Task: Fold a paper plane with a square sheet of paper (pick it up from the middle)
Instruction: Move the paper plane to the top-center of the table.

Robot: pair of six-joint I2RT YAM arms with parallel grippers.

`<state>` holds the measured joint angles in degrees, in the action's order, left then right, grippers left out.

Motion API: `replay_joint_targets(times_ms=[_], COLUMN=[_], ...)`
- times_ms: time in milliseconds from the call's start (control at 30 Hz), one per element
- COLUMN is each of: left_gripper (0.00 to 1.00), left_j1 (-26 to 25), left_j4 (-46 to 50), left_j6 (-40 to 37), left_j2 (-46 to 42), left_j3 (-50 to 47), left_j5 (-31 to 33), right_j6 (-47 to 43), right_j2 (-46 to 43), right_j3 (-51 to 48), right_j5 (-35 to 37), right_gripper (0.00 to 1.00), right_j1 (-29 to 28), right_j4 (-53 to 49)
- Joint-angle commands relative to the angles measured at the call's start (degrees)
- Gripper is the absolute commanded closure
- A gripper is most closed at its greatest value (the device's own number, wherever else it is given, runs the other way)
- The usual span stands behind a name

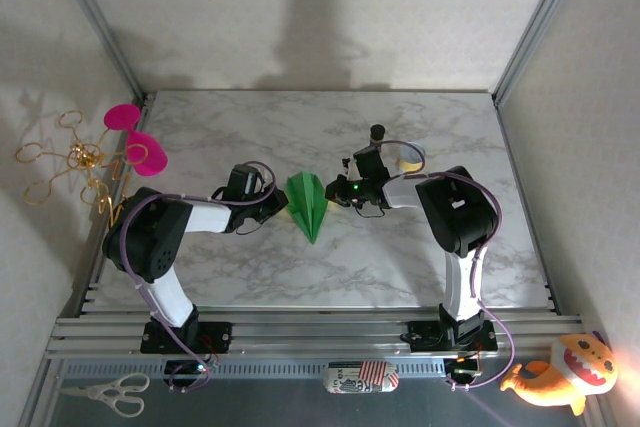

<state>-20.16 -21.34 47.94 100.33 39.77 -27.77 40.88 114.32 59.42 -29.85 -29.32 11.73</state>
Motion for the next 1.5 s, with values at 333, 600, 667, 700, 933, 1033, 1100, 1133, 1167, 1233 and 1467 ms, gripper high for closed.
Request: replay_joint_targets(times_ms=[333, 600, 667, 700, 933, 1033, 1100, 1133, 1167, 1233, 1467], left_gripper=[0.74, 0.72, 0.72, 0.72, 0.69, 0.66, 0.66, 0.65, 0.65, 0.63, 0.55], left_j1=[-0.92, -5.28, -6.11, -6.48, -7.87, -8.05, -8.38, -8.48, -8.62, -8.9, -11.24], left_j4=[11.84, 13.87, 13.58, 13.52, 14.47, 14.68, 14.65, 14.9, 15.1, 15.19, 15.6], left_j6=[-0.67, 1.7, 2.1, 2.33, 2.2, 1.99, 2.2, 2.02, 1.9, 1.8, 1.55], left_j2=[-12.2, -12.94, -11.24, -10.22, -5.93, -4.98, -4.5, -4.39, -4.21, -3.74, -3.35], left_j3=[1.57, 3.3, 4.03, 4.37, 6.09, 6.2, 6.37, 6.46, 6.61, 6.87, 7.93], left_j5=[6.45, 6.39, 5.91, 5.75, 4.89, 4.51, 3.86, 3.95, 3.74, 2.96, 1.5], right_j6=[1.74, 1.94, 1.92, 1.93, 1.92, 1.92, 1.92, 1.96, 1.92, 1.92, 1.93], right_j2=[-2.53, -2.53, -2.35, -2.27, -2.17, -2.09, -2.0, -2.0, -2.0, -1.91, -1.39], right_j3=[-2.38, -2.33, -2.2, -2.2, -2.32, -2.29, -2.21, -2.21, -2.26, -2.15, -1.65], right_j5=[0.84, 0.84, 0.83, 0.72, 0.62, 0.65, 0.61, 0.58, 0.6, 0.62, 0.62], right_gripper=[1.0, 1.0, 1.0, 1.0, 1.0, 1.0, 1.0, 1.0, 1.0, 1.0, 1.0], right_j1=[0.15, 0.09, 0.11, 0.07, 0.06, 0.0, 0.1, 0.07, 0.02, 0.07, 0.07], right_j4=[0.78, 0.58, 0.41, 0.49, 0.49, 0.36, 0.4, 0.34, 0.31, 0.4, -0.03])
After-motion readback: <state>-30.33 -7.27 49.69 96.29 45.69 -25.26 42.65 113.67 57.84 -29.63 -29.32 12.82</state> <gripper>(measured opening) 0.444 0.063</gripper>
